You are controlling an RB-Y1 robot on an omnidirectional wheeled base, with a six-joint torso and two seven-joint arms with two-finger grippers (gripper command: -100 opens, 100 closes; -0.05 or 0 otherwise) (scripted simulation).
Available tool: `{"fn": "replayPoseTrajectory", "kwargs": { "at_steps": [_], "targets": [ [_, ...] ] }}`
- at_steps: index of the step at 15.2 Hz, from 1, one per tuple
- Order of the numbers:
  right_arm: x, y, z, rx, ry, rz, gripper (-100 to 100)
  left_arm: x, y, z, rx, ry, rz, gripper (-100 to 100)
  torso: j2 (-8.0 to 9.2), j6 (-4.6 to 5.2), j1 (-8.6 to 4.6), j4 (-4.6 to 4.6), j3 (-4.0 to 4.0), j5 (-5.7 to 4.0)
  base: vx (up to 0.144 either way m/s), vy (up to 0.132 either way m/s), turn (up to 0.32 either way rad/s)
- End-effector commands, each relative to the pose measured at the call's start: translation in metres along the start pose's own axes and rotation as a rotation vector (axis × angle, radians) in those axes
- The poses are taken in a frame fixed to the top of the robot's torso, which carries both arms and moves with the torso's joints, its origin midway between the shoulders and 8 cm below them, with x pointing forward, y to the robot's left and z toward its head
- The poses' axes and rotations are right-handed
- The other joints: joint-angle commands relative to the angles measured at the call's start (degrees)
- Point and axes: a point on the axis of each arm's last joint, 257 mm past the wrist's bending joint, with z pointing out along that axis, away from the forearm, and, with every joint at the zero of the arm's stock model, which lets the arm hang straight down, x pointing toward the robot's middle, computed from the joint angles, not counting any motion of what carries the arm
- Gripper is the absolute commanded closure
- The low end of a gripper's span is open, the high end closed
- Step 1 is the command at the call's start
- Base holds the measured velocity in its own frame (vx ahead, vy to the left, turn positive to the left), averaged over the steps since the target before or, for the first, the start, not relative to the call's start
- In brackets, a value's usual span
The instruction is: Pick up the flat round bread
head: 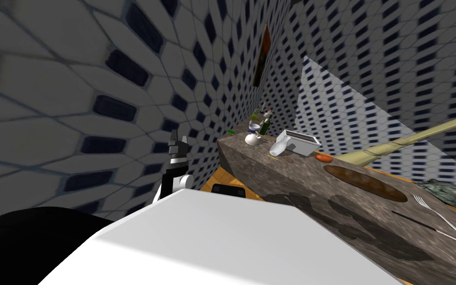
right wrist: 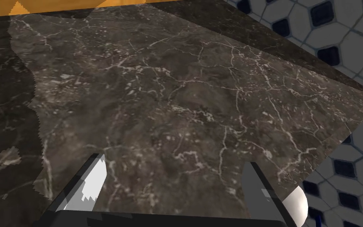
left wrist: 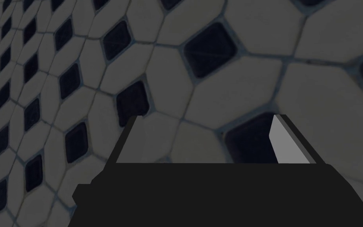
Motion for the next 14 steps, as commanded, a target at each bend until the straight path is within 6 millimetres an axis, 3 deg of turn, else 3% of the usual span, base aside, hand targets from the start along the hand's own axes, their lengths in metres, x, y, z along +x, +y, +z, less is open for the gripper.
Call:
{"fn": "replayPoseTrajectory", "kwargs": {
  "at_steps": [1, 7, 8, 10, 11, 13, 14],
  "targets": [
    [0.009, -0.016, -0.016, 0.043, 0.040, -0.010, -100, 0.000, 0.000, 0.000, 0.000, 0.000, 0.000, 0, 0.00, 0.00, 0.00, 0.00, 0.00, 0.00, 0.006, 0.012, 0.035],
    [0.029, -0.068, -0.080, 0.191, 0.181, -0.051, -100, 0.000, 0.000, 0.000, 0.000, 0.000, 0.000, 0, -0.09, -0.02, 0.17, -0.03, -0.06, 0.07, 0.017, 0.034, 0.096],
    [0.029, -0.068, -0.080, 0.191, 0.181, -0.051, -100, 0.000, 0.000, 0.000, 0.000, 0.000, 0.000, 0, -0.10, -0.02, 0.18, -0.03, -0.06, 0.05, 0.015, 0.029, 0.083],
    [0.032, -0.086, -0.107, 0.249, 0.237, -0.069, -100, 0.000, 0.000, 0.000, 0.000, 0.000, 0.000, 0, -0.09, -0.03, 0.14, -0.02, -0.06, 0.05, 0.016, 0.032, 0.092],
    [0.032, -0.086, -0.108, 0.250, 0.238, -0.071, -100, 0.000, 0.000, 0.000, 0.000, 0.000, 0.000, 0, -0.10, -0.02, 0.16, -0.03, -0.06, 0.05, 0.015, 0.030, 0.086],
    [0.033, -0.102, -0.136, 0.308, 0.295, -0.090, -100, 0.000, 0.000, 0.000, 0.000, 0.000, 0.000, 0, -0.09, -0.03, 0.14, -0.03, -0.05, 0.06, 0.019, 0.038, 0.108],
    [0.032, -0.102, -0.137, 0.309, 0.296, -0.092, -100, 0.000, 0.000, 0.000, 0.000, 0.000, 0.000, 0, -0.11, -0.04, 0.20, -0.03, -0.07, 0.07, 0.020, 0.041, 0.115]
  ]
}}
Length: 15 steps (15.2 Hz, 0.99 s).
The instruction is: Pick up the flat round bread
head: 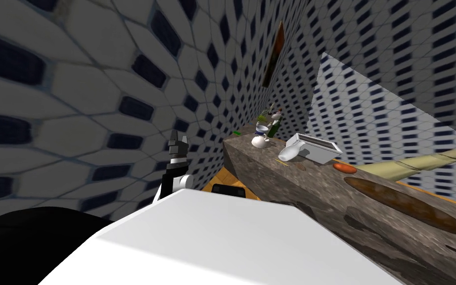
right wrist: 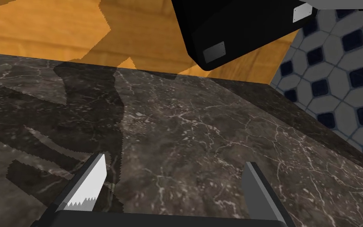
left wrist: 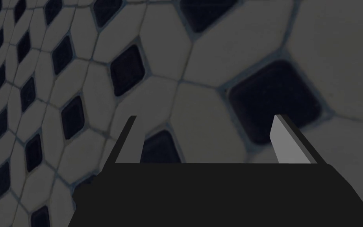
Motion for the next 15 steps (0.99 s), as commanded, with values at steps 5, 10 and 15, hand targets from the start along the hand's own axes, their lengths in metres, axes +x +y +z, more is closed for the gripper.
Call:
{"fn": "replayPoseTrajectory", "kwargs": {
  "at_steps": [5, 10, 15],
  "targets": [
    [0.007, -0.030, -0.026, 0.074, 0.071, -0.028, -100, 0.000, 0.000, 0.000, 0.000, 0.000, 0.000, 0, 0.01, 0.00, -0.03, 0.00, 0.01, -0.01, 0.015, 0.030, 0.084],
    [0.009, -0.040, -0.038, 0.102, 0.098, -0.040, -100, 0.000, 0.000, 0.000, 0.000, 0.000, 0.000, 0, 0.08, 0.04, -0.12, 0.02, 0.04, -0.03, 0.007, 0.015, 0.042],
    [0.009, -0.040, -0.038, 0.102, 0.098, -0.040, -100, 0.000, 0.000, 0.000, 0.000, 0.000, 0.000, 0, 0.13, 0.04, -0.18, 0.04, 0.08, -0.06, 0.000, 0.000, -0.001]
  ]
}}
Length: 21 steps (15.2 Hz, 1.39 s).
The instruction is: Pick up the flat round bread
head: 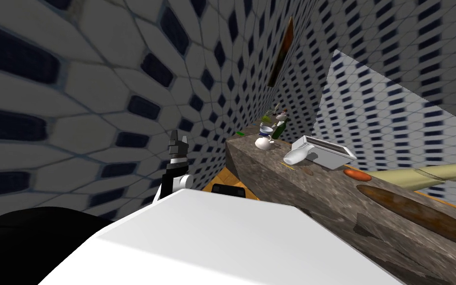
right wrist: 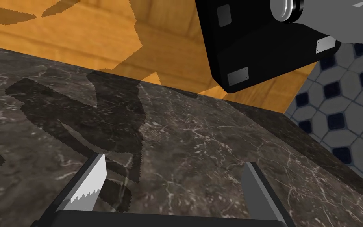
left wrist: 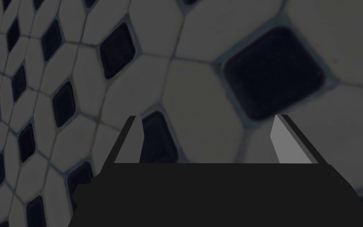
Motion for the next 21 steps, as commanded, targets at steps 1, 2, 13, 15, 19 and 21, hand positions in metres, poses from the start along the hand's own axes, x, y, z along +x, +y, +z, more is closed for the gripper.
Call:
{"fn": "replayPoseTrajectory", "kwargs": {
  "at_steps": [1, 2, 13, 15, 19, 21],
  "targets": [
    [-0.015, -0.009, -0.010, 0.023, 0.000, -0.020, -100, 0.000, 0.000, 0.000, 0.000, 0.000, 0.000, 0, 0.00, 0.00, 0.00, 0.00, 0.00, 0.00, 0.024, 0.048, 0.135],
    [-0.020, -0.013, -0.014, 0.031, 0.000, -0.027, -100, 0.000, 0.000, 0.000, 0.000, 0.000, 0.000, 0, -0.07, -0.06, 0.11, -0.01, -0.04, 0.03, 0.043, 0.087, 0.244],
    [-0.088, -0.049, -0.062, 0.149, 0.000, -0.113, -100, 0.000, 0.000, 0.000, 0.000, 0.000, -0.001, 0, -0.19, -0.06, 0.30, -0.04, -0.11, 0.08, 0.032, 0.065, 0.184],
    [-0.088, -0.049, -0.062, 0.149, 0.000, -0.113, -100, 0.002, 0.002, -0.001, -0.006, 0.004, -0.005, 0, -0.21, -0.23, 0.62, 0.06, -0.08, 0.06, 0.011, 0.021, 0.060],
    [-0.088, -0.049, -0.062, 0.149, 0.000, -0.113, -100, 0.002, 0.003, -0.001, -0.008, 0.004, -0.005, 0, -0.19, -0.20, 0.79, 0.10, -0.04, 0.08, 0.001, 0.002, 0.004],
    [-0.088, -0.049, -0.062, 0.149, 0.000, -0.113, -100, 0.002, 0.003, -0.001, -0.008, 0.004, -0.005, 0, -0.19, -0.20, 0.81, 0.10, -0.04, 0.08, -0.003, -0.006, -0.018]
  ]
}}
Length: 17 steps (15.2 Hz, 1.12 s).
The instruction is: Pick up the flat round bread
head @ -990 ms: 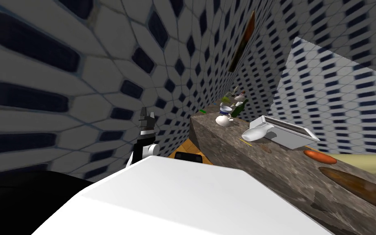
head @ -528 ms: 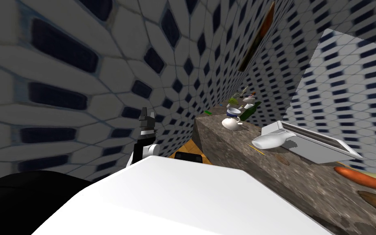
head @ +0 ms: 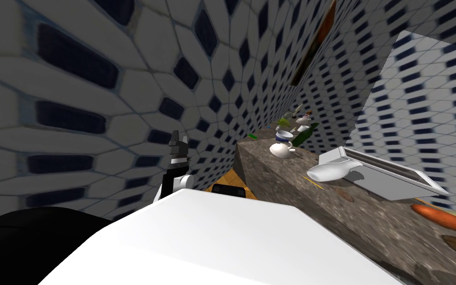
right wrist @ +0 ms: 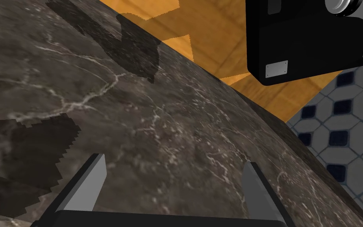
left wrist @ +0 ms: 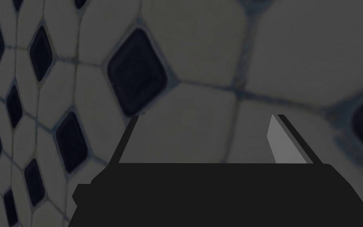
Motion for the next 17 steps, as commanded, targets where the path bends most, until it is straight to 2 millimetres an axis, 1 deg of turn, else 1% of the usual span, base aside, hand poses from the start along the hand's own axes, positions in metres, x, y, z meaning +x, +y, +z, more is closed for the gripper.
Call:
{"fn": "replayPoseTrajectory", "kwargs": {
  "at_steps": [1, 2, 6, 12, 17],
  "targets": [
    [0.000, 0.000, 0.000, 0.000, 0.000, 0.000, -100, 0.000, 0.000, 0.000, 0.000, 0.000, 0.000, 0, 0.00, 0.00, 0.00, 0.00, 0.00, 0.00, -0.004, -0.008, -0.024],
    [0.003, -0.007, -0.006, 0.016, 0.008, 0.018, -100, 0.000, 0.000, 0.000, 0.000, 0.000, 0.000, 0, 0.00, -0.01, 0.00, 0.00, 0.00, -0.01, 0.012, 0.005, 0.065],
    [0.009, -0.015, -0.013, 0.036, 0.019, 0.048, -100, 0.001, 0.000, 0.000, 0.001, 0.001, -0.002, 0, -0.12, -0.17, 0.05, -0.03, -0.07, 0.02, 0.025, -0.014, 0.133],
    [0.015, -0.021, -0.018, 0.050, 0.030, 0.074, -100, 0.001, 0.000, 0.000, 0.000, 0.001, -0.002, 0, -0.12, -0.15, 0.25, -0.01, -0.06, 0.05, 0.015, -0.013, 0.075],
    [0.015, -0.021, -0.018, 0.050, 0.030, 0.074, -100, 0.001, 0.000, 0.000, 0.000, 0.001, -0.002, 0, 0.00, -0.10, 0.24, 0.01, 0.01, 0.05, 0.000, -0.005, -0.002]
  ]
}}
